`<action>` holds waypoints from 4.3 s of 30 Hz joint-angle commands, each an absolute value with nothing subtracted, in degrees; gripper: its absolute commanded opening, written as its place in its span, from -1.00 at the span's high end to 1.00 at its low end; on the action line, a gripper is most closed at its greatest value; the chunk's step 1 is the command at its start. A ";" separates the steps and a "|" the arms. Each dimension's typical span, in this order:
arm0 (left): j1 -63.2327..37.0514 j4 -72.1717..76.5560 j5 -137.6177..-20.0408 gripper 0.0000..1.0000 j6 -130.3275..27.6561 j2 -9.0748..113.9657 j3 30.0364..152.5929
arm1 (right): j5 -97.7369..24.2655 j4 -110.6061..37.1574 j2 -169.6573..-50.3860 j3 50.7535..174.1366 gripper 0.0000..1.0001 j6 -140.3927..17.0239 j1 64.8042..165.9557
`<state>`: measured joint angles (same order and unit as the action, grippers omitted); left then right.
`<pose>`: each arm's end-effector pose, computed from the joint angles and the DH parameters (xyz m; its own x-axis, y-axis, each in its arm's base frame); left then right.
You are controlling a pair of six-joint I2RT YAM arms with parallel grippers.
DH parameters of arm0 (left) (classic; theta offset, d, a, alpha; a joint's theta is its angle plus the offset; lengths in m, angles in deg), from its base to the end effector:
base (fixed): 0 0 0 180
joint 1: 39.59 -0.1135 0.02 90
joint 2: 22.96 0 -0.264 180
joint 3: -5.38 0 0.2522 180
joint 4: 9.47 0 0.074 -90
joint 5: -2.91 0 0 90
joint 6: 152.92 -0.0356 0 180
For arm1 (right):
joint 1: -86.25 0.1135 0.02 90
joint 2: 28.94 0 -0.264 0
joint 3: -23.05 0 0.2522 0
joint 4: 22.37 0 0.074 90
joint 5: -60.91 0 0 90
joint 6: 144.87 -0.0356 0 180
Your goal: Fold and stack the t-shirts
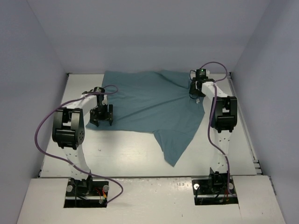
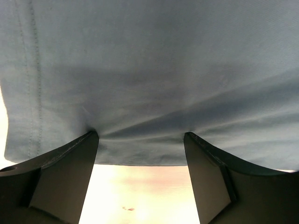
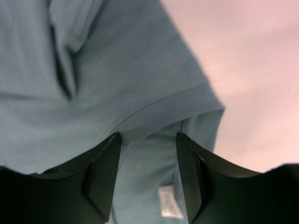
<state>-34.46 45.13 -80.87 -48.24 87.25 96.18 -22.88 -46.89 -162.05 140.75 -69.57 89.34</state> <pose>0.3773 -0.0377 0.1723 -0.9563 -0.1671 -0.2401 -0.1279 0.9770 -0.1706 0.5269 0.0246 0.1690 -0.6125 0.2196 -0.7593 0.1909 0.9733 0.1274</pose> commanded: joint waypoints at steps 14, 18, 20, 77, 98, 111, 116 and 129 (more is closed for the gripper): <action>-31.69 47.88 -82.11 -0.46 -47.62 73.21 104.91 | -30.91 -48.00 -130.11 120.91 0.00 -73.26 91.68; -31.94 47.71 -83.54 -0.47 -50.14 74.38 104.08 | -30.18 -47.99 -122.79 108.23 0.00 -77.20 96.64; -32.32 47.46 -84.21 -0.47 -50.83 75.36 103.89 | -29.52 -47.99 -119.29 101.29 0.01 -78.59 100.79; -42.91 32.60 -74.95 -0.35 -34.63 58.31 68.36 | -29.34 -55.85 -87.52 73.76 0.10 -91.72 92.49; -43.37 22.50 -74.53 0.51 -25.30 61.59 64.93 | -26.58 -55.82 -92.02 72.84 0.09 -92.49 92.49; -43.68 21.29 -74.68 1.00 -27.27 59.88 65.95 | -25.01 -53.05 -102.89 78.62 0.24 -83.91 84.48; -43.72 20.43 -73.60 1.00 -27.27 59.79 66.25 | -27.68 -51.00 -106.23 80.83 0.26 -80.55 83.58; -43.72 22.22 -73.28 1.00 -27.30 56.52 66.36 | -33.05 -47.40 -109.42 80.05 0.26 -78.10 81.24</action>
